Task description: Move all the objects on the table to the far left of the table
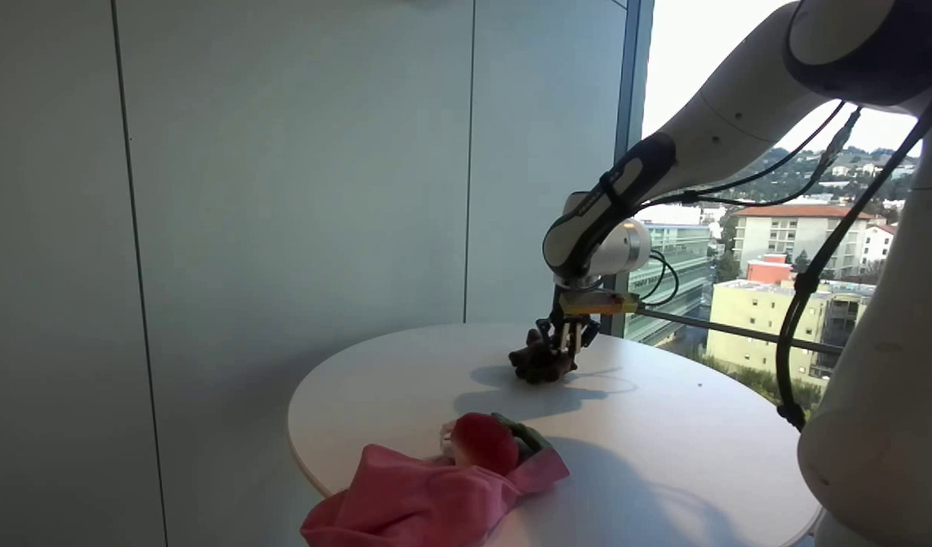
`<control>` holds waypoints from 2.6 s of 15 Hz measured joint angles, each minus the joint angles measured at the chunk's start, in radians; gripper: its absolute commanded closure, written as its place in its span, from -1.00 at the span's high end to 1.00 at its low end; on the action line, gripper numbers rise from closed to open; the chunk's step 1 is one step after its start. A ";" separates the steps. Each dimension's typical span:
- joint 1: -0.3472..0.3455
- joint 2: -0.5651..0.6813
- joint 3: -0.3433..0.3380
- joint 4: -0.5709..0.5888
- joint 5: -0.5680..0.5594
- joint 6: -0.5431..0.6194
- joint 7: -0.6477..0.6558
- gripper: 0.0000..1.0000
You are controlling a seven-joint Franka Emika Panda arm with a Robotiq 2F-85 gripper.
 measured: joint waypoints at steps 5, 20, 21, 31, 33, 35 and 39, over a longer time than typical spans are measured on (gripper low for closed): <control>-0.003 -0.007 0.000 -0.003 -0.012 0.028 0.008 -0.80; 0.147 -0.196 -0.003 0.275 0.566 -0.434 -0.284 -0.83; 0.159 -0.197 0.005 0.272 0.566 -0.481 -0.300 -0.83; 0.218 -0.201 0.098 0.213 0.496 -0.830 -0.506 0.28; 0.222 -0.201 0.108 0.208 0.478 -0.855 -0.515 0.58; 0.222 -0.201 0.118 0.206 0.446 -0.837 -0.508 0.36; 0.221 -0.206 0.123 0.205 0.427 -0.806 -0.500 0.58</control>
